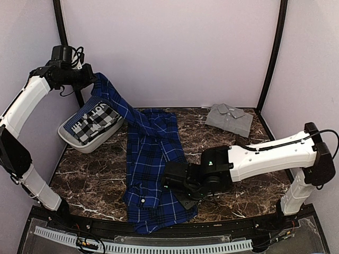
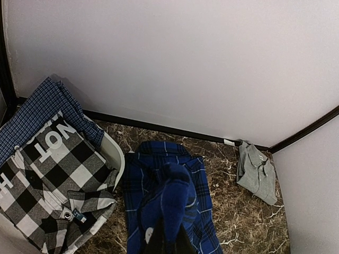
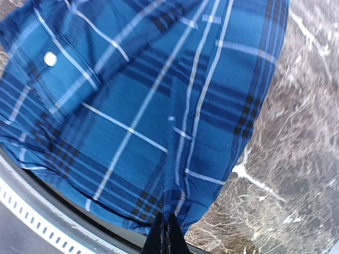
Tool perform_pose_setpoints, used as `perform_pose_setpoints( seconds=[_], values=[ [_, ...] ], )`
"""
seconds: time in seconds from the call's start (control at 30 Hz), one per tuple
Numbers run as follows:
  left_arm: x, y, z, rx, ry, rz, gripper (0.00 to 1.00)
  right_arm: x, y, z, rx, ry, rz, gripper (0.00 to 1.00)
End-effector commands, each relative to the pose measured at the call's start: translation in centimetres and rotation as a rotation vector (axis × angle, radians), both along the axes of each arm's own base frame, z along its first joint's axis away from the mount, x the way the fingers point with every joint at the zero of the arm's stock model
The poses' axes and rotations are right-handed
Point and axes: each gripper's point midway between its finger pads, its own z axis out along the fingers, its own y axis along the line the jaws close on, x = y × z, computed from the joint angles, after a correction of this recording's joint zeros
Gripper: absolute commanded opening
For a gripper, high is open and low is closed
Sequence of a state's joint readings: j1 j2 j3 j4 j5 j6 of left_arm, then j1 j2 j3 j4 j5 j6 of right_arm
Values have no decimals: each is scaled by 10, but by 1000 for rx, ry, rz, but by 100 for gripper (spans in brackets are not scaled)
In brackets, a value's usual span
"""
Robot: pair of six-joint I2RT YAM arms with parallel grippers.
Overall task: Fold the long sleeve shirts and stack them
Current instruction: Fold the 1/3-folded shirt at the center of the board.
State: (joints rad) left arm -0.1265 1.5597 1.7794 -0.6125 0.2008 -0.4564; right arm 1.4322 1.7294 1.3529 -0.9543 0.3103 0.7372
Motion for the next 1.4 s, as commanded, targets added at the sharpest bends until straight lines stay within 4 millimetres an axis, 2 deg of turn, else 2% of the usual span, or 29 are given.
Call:
perform_pose_setpoints(
  seconds=[0.0,0.2,0.3,0.53,0.6,0.67,0.7,0.8,0.9,1.0,1.1,1.2,1.37],
  values=[
    [1,3,5,-7,-29,4,2,5,5,23,-5,-30,65,0],
    [0,2,4,-5,-27,2,2,-7,33,28,85,40,120,0],
    [1,2,2,-8,-23,-1,2,-8,38,34,102,42,142,0],
    [1,0,-2,-16,-18,-8,2,-24,32,-12,97,158,150,0],
    [1,0,-4,-18,-13,-10,2,-33,36,-24,132,210,154,6],
    [1,-1,-5,-20,-12,-14,2,-39,41,-26,172,243,156,21],
    [1,-1,-5,-20,-12,-13,2,-39,43,-23,194,242,154,30],
    [3,-2,-5,-22,-12,-13,2,-34,42,-5,247,220,144,48],
    [4,-2,-5,-24,-12,-13,2,-15,30,9,270,178,90,54],
    [3,-2,-6,-25,-12,-13,2,4,13,20,302,137,18,54],
    [3,-2,-7,-28,-10,-15,2,12,3,13,286,129,-12,43],
    [4,-2,-7,-28,-8,-15,2,12,2,0,240,138,-20,38],
    [3,-3,-7,-29,-9,-18,2,6,-8,-36,162,175,-43,36]
  ],
)
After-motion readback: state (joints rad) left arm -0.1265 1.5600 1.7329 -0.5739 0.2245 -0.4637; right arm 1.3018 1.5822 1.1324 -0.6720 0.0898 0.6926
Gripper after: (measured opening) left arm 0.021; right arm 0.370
